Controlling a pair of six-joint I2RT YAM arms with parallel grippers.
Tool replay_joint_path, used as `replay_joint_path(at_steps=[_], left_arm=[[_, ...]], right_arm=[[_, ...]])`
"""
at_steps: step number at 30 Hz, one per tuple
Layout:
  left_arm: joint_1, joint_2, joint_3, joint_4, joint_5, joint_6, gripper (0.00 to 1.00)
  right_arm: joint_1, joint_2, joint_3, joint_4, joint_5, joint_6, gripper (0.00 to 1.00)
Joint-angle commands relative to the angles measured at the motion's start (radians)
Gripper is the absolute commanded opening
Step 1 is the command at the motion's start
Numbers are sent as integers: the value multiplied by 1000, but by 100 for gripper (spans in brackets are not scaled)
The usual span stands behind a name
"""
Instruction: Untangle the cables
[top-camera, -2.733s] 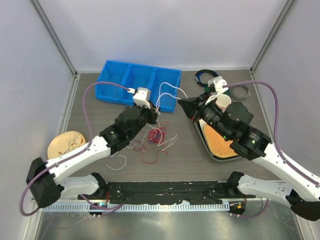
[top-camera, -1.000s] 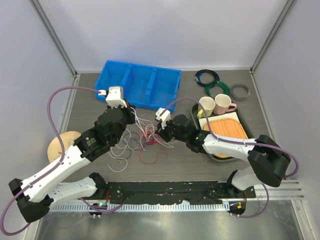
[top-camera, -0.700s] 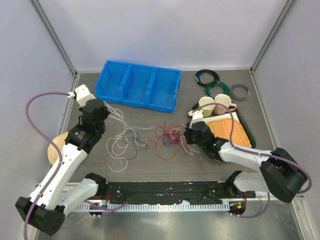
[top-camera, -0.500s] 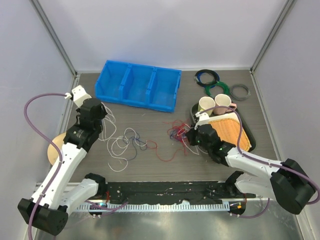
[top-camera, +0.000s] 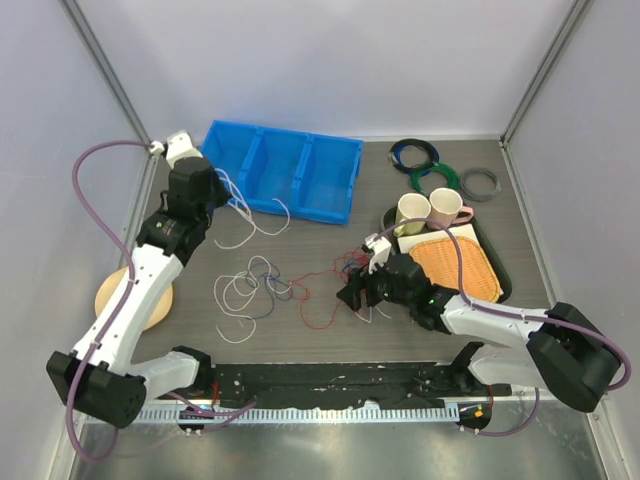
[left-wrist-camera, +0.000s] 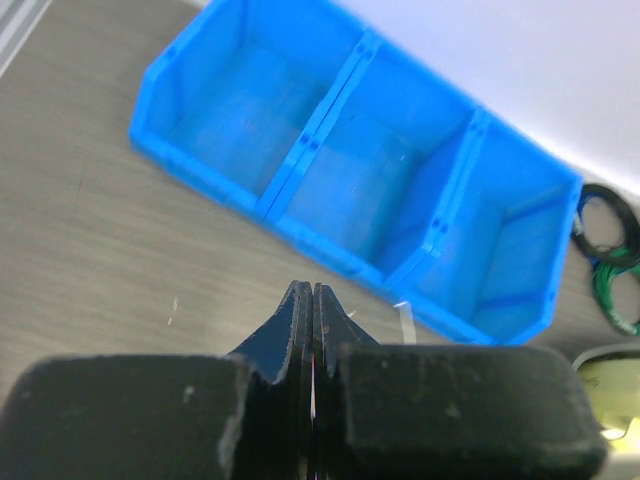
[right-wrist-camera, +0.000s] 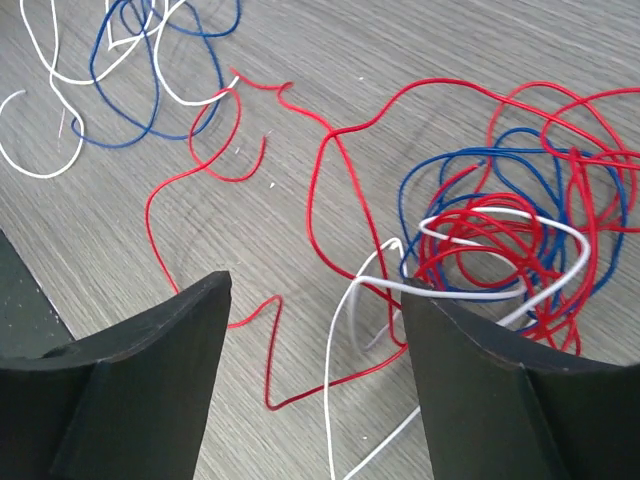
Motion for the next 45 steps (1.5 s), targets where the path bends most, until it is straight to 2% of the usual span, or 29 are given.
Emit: replay_joint_path(at_steps=[1, 5, 9, 16, 21, 26, 28, 30, 39, 45], left_arm=[[4, 91, 164, 101, -3, 100, 0], [26, 221, 289, 127, -67, 204, 0], [150, 387, 499, 95, 25, 230, 0], [227, 679, 789, 76, 92, 288, 0], [239, 852, 1013, 34, -53, 385, 0], [267, 959, 1149, 15, -136, 431, 0], [268, 990, 1149, 53, -206, 491, 0], [270, 1012, 1146, 72, -198, 523, 0], [270, 1093, 1109, 57, -9, 487, 0], [270, 1231, 1205, -35, 52, 480, 1]], right_arm=[[65, -67, 48, 6, 185, -36, 77], [97, -141, 27, -20, 356, -28, 81], [107, -195, 3, -11, 372, -38, 87], [113, -150, 17, 0, 382, -64, 89], [113, -152, 0, 41, 385, -81, 90], [114, -181, -9, 46, 388, -85, 90], [114, -192, -15, 46, 399, -90, 90], [114, -196, -18, 51, 401, -93, 91], [114, -163, 2, 47, 395, -102, 91], [114, -115, 14, 52, 381, -105, 91]])
